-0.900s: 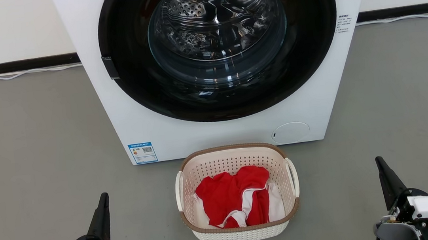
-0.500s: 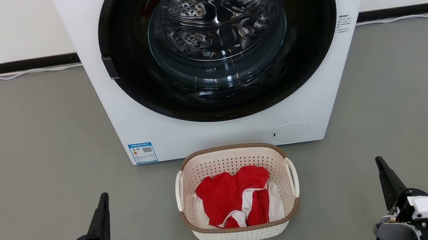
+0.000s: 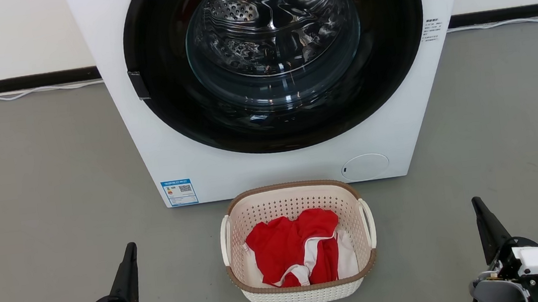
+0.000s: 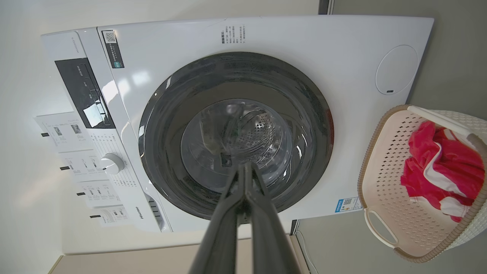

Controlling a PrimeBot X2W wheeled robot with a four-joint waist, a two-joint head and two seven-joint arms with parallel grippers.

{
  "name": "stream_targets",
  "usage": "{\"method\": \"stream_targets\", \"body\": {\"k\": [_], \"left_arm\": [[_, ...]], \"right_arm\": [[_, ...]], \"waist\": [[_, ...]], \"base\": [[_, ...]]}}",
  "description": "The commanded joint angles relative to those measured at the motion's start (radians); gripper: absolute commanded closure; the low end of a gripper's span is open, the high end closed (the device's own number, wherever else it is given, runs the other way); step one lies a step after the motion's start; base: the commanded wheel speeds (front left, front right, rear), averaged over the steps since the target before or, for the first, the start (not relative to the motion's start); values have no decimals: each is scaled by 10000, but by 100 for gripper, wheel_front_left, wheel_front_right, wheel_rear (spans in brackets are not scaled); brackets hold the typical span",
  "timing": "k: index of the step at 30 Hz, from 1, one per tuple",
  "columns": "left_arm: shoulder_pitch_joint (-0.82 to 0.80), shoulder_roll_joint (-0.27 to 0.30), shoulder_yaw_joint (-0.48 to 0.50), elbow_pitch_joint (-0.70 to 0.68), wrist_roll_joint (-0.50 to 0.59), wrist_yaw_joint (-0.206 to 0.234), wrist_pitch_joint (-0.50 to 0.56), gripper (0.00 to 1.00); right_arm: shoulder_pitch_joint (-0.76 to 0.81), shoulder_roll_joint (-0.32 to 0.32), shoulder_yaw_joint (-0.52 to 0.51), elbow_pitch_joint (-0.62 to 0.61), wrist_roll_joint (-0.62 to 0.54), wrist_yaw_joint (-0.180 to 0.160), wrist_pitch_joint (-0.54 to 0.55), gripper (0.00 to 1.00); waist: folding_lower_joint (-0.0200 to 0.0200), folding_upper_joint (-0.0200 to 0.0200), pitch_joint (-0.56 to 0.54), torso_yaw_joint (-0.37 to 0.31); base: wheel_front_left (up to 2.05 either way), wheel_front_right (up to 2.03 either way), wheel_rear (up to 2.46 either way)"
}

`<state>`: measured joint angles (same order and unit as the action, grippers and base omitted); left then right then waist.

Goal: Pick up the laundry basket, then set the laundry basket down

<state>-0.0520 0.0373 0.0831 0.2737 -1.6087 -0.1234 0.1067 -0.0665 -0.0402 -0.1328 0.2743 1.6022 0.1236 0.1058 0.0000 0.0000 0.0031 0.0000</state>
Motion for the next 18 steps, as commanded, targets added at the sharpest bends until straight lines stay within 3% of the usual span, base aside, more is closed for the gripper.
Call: {"method": "stream_targets", "body": {"k": [1, 15, 16, 18], "left_arm": [[-559, 129, 302, -289, -4, -73, 61, 100], [-559, 129, 302, -290, -4, -73, 61, 100], [-2, 0, 1, -2, 0, 0, -1, 0], [112, -42, -10, 221, 0, 2, -15, 0]], "right_arm": [[-414, -100, 195, -296, 69, 71, 71, 100], [-414, -100, 195, -296, 69, 71, 71, 100], [-2, 0, 1, -3, 0, 0, 0, 0], [116, 33, 27, 196, -2, -6, -2, 0]], "waist": [[0, 0, 0, 0], [0, 0, 0, 0], [0, 0, 0, 0], [0, 0, 0, 0]], "base": [[0, 0, 0], [0, 0, 0], [0, 0, 0], [0, 0, 0]]}}
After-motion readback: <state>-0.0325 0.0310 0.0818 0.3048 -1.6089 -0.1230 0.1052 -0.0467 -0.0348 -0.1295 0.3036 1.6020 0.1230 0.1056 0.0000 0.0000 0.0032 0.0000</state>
